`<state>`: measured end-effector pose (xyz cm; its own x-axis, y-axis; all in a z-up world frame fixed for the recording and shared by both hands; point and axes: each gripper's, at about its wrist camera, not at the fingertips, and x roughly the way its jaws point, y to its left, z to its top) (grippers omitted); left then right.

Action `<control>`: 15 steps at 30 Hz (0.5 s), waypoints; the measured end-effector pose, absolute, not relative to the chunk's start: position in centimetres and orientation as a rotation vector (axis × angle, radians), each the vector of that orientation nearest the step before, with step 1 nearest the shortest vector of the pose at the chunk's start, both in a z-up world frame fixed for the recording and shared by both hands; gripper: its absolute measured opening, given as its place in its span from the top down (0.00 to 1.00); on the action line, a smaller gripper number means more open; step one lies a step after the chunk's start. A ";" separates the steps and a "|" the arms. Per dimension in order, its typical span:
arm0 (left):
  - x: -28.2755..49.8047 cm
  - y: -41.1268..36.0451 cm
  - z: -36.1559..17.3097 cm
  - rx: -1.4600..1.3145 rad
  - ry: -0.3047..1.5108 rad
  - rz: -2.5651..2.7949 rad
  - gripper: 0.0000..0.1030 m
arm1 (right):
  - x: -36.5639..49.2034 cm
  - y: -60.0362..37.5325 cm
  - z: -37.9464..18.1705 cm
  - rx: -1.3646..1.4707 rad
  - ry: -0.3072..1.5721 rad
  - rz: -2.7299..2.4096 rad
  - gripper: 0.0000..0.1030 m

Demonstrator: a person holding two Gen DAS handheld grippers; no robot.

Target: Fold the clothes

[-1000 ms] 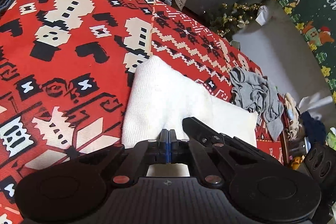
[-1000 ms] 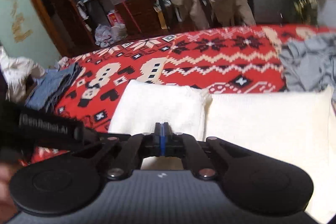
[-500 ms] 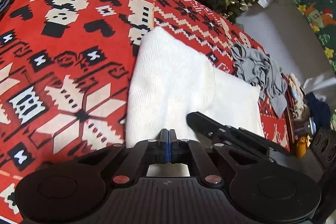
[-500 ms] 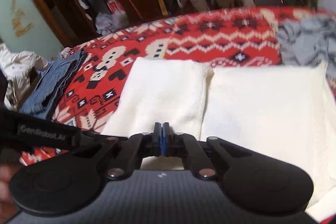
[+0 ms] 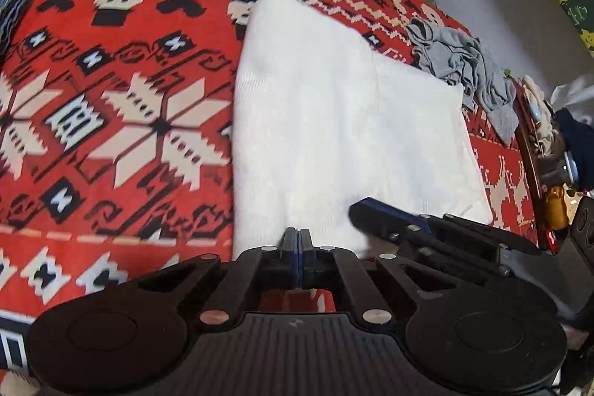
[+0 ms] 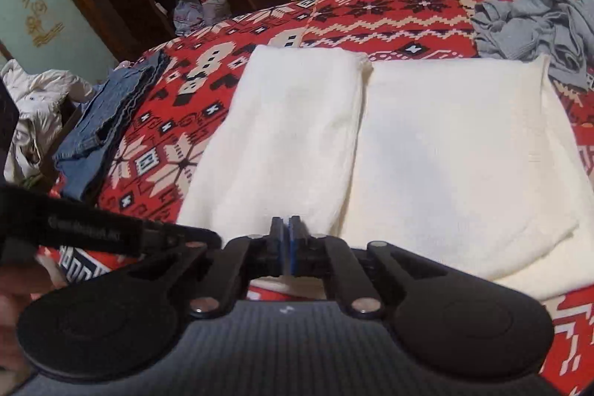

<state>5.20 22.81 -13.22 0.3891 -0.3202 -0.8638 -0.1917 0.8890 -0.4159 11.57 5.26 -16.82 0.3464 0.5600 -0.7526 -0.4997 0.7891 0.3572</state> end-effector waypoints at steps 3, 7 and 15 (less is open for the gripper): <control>4.6 22.7 -13.2 -0.490 1.211 -0.077 0.97 | 11.8 3.8 -17.1 0.149 1.055 0.681 1.00; 4.0 21.7 -12.7 -0.395 1.211 -0.036 0.96 | 11.4 2.4 -16.6 0.208 1.087 0.678 0.98; 3.1 20.9 -9.7 -0.406 1.101 -0.190 0.92 | 11.9 0.9 -15.1 0.262 1.048 0.667 0.92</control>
